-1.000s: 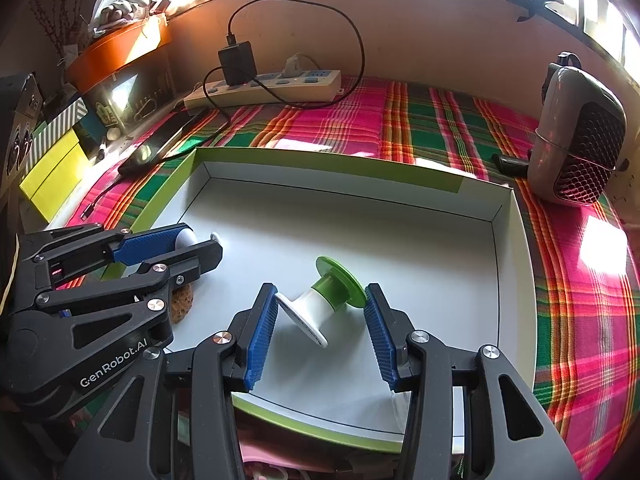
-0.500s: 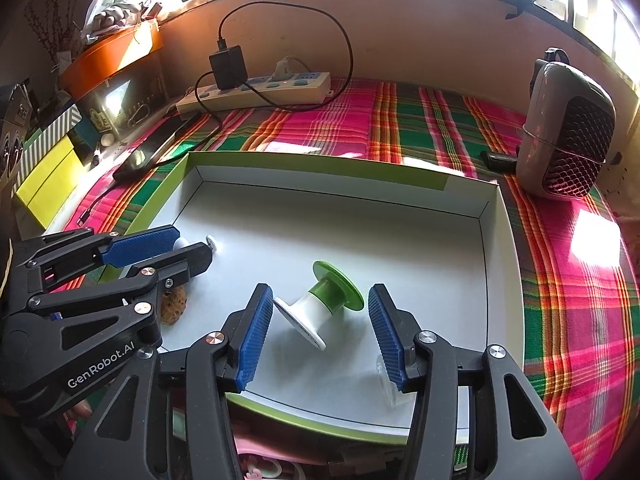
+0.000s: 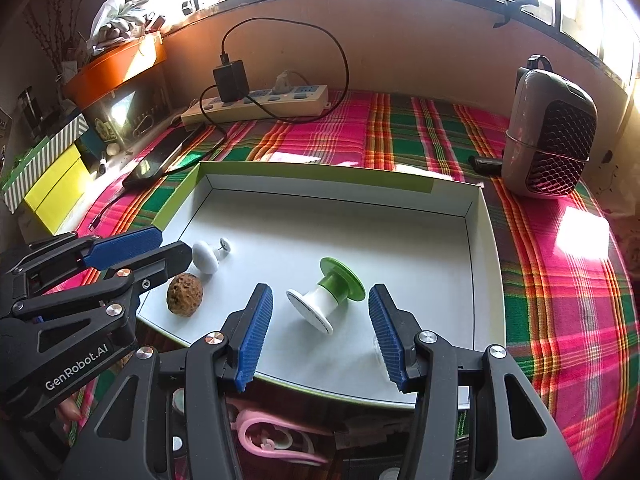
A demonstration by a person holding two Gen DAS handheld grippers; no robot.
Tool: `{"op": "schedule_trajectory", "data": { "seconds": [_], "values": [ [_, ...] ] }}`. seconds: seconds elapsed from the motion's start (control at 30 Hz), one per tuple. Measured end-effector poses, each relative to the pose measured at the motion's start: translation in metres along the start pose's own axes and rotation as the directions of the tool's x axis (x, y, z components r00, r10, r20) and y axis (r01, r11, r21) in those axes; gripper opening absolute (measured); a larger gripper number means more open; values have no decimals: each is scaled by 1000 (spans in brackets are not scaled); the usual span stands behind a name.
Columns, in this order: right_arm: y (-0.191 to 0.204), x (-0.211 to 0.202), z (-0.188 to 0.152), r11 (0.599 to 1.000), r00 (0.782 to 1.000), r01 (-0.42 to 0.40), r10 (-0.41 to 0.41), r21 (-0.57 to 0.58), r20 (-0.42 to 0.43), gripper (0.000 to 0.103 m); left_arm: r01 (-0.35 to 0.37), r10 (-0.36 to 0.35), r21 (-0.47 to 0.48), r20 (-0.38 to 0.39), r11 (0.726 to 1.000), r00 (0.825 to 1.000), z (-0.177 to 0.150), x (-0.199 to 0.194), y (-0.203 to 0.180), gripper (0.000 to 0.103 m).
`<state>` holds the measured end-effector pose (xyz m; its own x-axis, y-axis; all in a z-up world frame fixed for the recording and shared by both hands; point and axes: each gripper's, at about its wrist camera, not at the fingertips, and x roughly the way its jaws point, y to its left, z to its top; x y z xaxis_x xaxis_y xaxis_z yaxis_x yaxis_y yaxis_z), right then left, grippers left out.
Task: Organize objects
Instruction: 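Lower the knob with the left tool and open it while the right tool releases the spool, then withdraw both open tools from the tray toward the remaining objects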
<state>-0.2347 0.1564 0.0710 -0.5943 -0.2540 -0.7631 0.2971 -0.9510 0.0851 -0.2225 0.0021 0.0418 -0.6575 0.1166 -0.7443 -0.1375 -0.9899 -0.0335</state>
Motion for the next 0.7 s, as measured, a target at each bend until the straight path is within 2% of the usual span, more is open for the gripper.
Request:
{"op": "schedule_trajectory", "data": {
  "seconds": [0.7],
  "values": [
    [5,-51,-29,999,997,6,-9,41,78,52,-35,34,12,61,999,998,-34,-56,-9,29]
  ]
}}
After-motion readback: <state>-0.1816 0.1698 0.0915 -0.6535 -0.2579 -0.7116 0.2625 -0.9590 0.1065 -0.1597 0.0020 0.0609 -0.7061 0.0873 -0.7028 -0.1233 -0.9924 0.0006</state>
